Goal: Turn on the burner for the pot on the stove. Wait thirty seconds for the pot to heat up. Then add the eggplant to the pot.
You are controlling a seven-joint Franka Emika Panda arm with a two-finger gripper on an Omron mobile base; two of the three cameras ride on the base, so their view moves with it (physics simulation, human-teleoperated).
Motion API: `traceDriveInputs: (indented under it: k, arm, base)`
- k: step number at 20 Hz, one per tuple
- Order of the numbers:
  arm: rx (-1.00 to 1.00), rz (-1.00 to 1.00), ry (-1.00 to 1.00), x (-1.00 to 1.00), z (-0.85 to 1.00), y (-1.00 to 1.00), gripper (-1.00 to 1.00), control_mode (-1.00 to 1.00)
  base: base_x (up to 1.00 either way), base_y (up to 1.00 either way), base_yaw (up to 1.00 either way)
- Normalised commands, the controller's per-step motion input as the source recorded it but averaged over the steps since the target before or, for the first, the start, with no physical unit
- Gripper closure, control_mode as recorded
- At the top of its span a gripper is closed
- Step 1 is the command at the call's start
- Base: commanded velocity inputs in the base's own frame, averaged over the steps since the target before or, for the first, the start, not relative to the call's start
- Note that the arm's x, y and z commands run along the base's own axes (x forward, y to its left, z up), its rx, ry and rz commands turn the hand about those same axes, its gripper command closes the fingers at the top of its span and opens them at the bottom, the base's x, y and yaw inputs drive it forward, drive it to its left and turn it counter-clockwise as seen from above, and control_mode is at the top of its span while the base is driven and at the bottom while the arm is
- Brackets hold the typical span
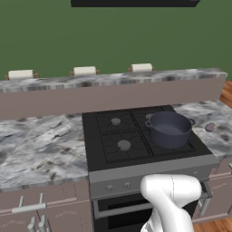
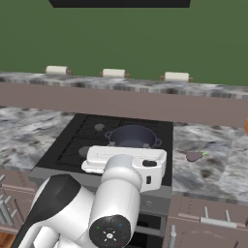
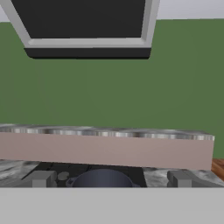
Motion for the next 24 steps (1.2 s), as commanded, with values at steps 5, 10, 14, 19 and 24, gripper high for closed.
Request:
traceDriveInputs:
  k: [5,10,14,19,24]
  arm:
    - [0.0,0.0,0.0,0.0,0.0,0.0,-1.0,-1.0]
    - [0.0,0.0,0.0,0.0,0.0,0.0,-1.0,-1.0]
    - [0.0,0.0,0.0,0.0,0.0,0.0,-1.0,-1.0]
    - [0.0,0.0,0.0,0.0,0.0,0.0,-1.0,-1.0]
    - [0.0,0.0,0.0,0.0,0.0,0.0,-1.0,-1.0]
  base:
    - [0.0,0.0,0.0]
    - [0.0,0.0,0.0]
    - [0.0,0.0,0.0]
    - [0.0,0.0,0.0]
    - [0.0,0.0,0.0]
